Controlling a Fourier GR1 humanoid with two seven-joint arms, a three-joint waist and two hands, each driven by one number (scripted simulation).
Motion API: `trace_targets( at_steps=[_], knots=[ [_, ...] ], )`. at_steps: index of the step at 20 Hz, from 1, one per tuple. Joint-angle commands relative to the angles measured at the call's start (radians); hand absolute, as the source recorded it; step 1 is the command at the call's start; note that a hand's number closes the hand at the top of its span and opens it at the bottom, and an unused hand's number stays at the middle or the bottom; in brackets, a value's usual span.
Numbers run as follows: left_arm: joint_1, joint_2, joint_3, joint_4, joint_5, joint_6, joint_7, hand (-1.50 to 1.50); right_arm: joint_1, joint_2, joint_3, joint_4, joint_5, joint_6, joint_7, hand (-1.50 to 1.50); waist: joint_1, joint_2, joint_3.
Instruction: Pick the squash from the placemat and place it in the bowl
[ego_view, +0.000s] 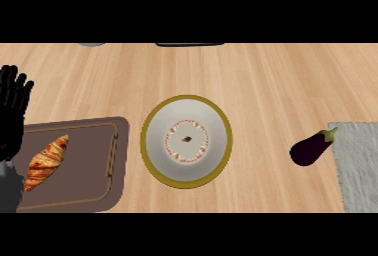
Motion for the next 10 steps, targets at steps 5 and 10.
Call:
trace_targets(
  at_steps=[5,10],
  knots=[
    [-0.017,0.001,-0.005,-0.024,-0.013,0.017,0.023,0.00,0.433,0.082,-0.045,-0.453,0.037,-0.123,-0.004,1.50,0.012,0.009,0.009],
    [-0.028,-0.010,-0.004,0.010,0.004,-0.006,-0.005,0.00,0.517,0.109,0.021,-0.756,-0.059,-0.084,-0.075,1.50,0.014,0.010,0.008]
  ],
)
